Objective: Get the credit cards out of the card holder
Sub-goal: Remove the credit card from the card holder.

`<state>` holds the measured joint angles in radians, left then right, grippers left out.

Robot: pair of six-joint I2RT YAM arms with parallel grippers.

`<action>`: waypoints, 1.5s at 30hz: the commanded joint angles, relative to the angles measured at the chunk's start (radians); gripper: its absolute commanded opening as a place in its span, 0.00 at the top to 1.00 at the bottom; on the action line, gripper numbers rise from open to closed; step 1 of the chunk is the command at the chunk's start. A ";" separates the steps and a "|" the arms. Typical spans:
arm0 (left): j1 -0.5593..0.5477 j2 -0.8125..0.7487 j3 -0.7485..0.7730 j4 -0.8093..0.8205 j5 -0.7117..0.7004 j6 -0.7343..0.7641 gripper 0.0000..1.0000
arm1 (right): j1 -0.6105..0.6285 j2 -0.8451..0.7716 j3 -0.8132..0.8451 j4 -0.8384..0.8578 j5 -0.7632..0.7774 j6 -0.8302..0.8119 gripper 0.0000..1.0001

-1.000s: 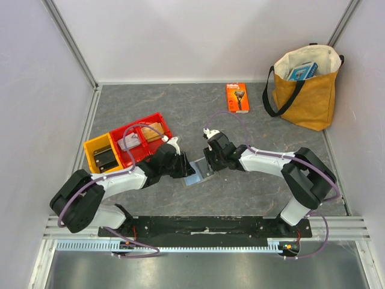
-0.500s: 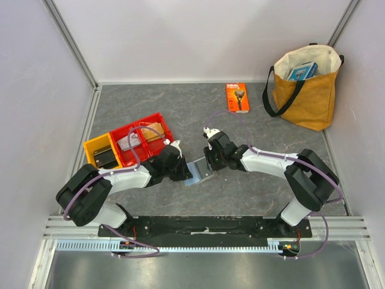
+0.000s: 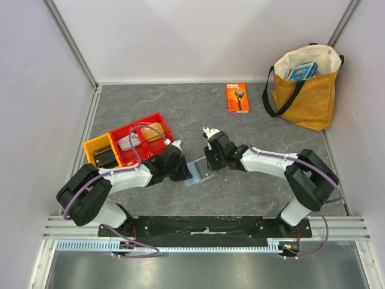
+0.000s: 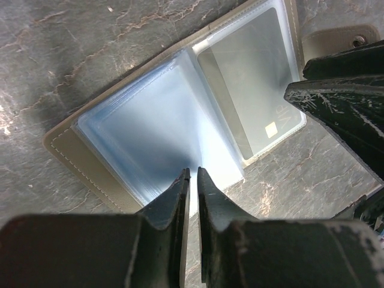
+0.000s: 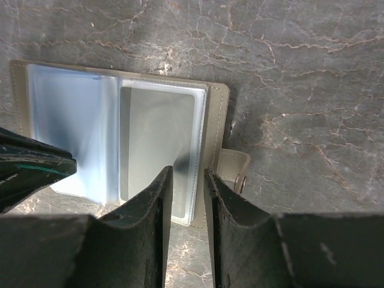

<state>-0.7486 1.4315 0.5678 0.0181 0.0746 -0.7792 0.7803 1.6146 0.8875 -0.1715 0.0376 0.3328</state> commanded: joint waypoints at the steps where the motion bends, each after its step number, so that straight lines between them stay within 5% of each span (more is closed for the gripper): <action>1: -0.012 -0.002 0.017 -0.124 -0.071 0.006 0.84 | -0.004 0.031 0.018 0.038 -0.022 0.003 0.67; 26: -0.044 0.067 0.053 -0.178 -0.108 0.005 0.98 | -0.004 -0.045 0.060 0.018 -0.194 0.012 0.76; 45: -0.044 -0.037 -0.006 -0.115 -0.113 -0.055 0.98 | 0.017 -0.048 0.076 0.059 -0.401 0.032 0.67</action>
<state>-0.7876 1.4185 0.5926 -0.0650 0.0006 -0.8028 0.7834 1.5864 0.9211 -0.1509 -0.3084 0.3595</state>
